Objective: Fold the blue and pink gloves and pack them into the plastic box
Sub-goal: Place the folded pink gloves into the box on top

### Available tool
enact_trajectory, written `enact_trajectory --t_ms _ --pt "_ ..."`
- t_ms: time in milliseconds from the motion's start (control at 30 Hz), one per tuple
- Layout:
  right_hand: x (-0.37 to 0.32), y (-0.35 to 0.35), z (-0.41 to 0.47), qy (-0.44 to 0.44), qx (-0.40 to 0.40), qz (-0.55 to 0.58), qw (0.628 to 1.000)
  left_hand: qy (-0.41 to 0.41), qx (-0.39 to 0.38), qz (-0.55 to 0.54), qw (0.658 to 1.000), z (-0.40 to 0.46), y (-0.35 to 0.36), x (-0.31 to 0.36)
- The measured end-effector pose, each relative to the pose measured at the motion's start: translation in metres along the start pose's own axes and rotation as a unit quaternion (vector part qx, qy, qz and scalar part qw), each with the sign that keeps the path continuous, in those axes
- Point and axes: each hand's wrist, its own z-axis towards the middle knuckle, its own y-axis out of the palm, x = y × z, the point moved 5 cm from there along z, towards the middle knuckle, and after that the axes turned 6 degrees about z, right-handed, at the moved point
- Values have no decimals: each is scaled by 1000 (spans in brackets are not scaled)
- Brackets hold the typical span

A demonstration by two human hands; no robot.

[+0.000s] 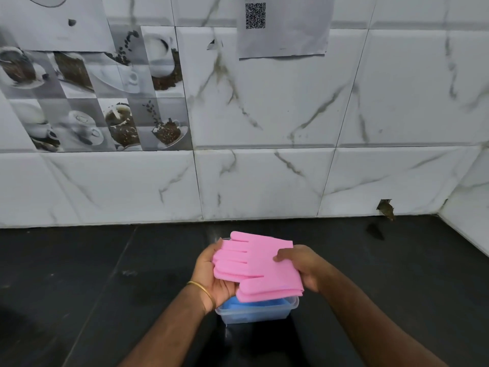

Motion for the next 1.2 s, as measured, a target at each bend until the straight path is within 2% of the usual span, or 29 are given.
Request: enact_trajectory --t_ms 167,267,433,533,667,733,967,1100,1200 --pt "8 -5 13 -41 63 -164 984 -6 48 -8 999 7 -15 -12" --pt "7 -6 19 -63 98 -287 951 -13 53 -11 998 12 -19 -18" --pt "3 -3 22 -102 102 -417 897 -8 76 -10 997 20 -23 -19" --pt "3 1 19 -120 103 -504 849 -22 86 -5 996 23 -27 -22" --pt "1 17 18 -157 53 -559 813 -42 115 14 992 26 -32 -23" --pt "1 23 19 -163 36 -600 782 -59 140 41 988 27 -33 -23" --pt "5 35 20 -186 47 -709 678 -90 204 77 972 29 -28 -30" --pt "4 43 22 -197 66 -731 650 -88 228 80 966 32 -28 -32" --pt "5 45 24 -209 76 -733 643 -99 219 89 967 31 -25 -32"
